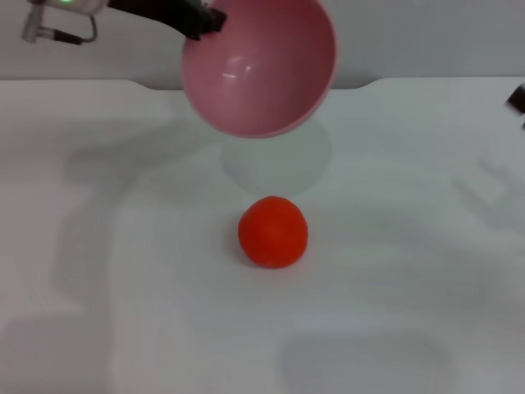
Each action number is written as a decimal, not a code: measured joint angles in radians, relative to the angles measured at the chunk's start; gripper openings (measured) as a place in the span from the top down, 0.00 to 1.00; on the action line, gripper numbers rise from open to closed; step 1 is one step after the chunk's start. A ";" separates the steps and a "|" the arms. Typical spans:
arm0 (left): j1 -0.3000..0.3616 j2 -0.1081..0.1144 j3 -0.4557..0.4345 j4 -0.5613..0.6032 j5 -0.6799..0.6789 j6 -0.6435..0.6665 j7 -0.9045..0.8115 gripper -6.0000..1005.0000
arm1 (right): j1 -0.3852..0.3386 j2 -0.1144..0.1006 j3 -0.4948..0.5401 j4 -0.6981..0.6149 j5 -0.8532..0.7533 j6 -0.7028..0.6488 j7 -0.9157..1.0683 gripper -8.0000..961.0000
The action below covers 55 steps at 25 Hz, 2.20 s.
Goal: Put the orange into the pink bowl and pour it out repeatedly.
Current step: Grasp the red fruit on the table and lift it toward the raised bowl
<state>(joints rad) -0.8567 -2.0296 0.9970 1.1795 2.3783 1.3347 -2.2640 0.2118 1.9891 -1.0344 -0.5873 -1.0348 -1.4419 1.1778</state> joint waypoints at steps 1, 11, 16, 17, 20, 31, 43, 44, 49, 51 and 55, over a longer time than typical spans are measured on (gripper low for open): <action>-0.004 0.004 -0.010 0.015 0.019 0.022 -0.020 0.95 | -0.001 -0.004 0.009 -0.036 -0.059 0.020 0.056 0.25; -0.018 0.020 -0.068 0.030 0.049 0.138 -0.061 0.95 | 0.173 0.009 0.071 -0.419 -0.891 0.108 0.690 0.25; -0.014 0.020 -0.066 0.028 0.050 0.157 -0.071 0.95 | 0.331 0.057 0.038 -0.427 -1.093 0.084 0.732 0.25; -0.012 0.020 -0.067 0.027 0.050 0.160 -0.073 0.95 | 0.360 0.067 0.033 -0.419 -1.122 0.086 0.732 0.25; -0.010 0.020 -0.068 0.024 0.050 0.164 -0.076 0.95 | 0.448 0.083 -0.019 -0.362 -1.171 0.096 0.732 0.25; -0.008 0.017 -0.067 0.021 0.052 0.165 -0.085 0.95 | 0.610 0.087 -0.207 -0.180 -1.146 0.175 0.732 0.25; -0.008 0.012 -0.069 0.021 0.052 0.149 -0.095 0.95 | 0.623 0.090 -0.253 -0.099 -1.122 0.232 0.728 0.25; -0.007 0.014 -0.070 0.022 0.052 0.149 -0.096 0.95 | 0.624 0.090 -0.255 -0.091 -1.122 0.238 0.728 0.25; 0.004 0.019 -0.073 0.022 0.051 0.142 -0.097 0.95 | 0.627 0.092 -0.280 -0.057 -1.091 0.270 0.725 0.26; 0.010 0.021 -0.074 0.022 0.051 0.140 -0.097 0.95 | 0.627 0.092 -0.302 -0.047 -1.071 0.285 0.723 0.26; 0.016 0.022 -0.073 0.021 0.051 0.139 -0.097 0.95 | 0.627 0.094 -0.335 -0.042 -1.047 0.305 0.723 0.26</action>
<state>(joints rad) -0.8406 -2.0078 0.9238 1.2005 2.4297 1.4738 -2.3608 0.8390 2.0830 -1.3696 -0.6295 -2.0816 -1.1373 1.9009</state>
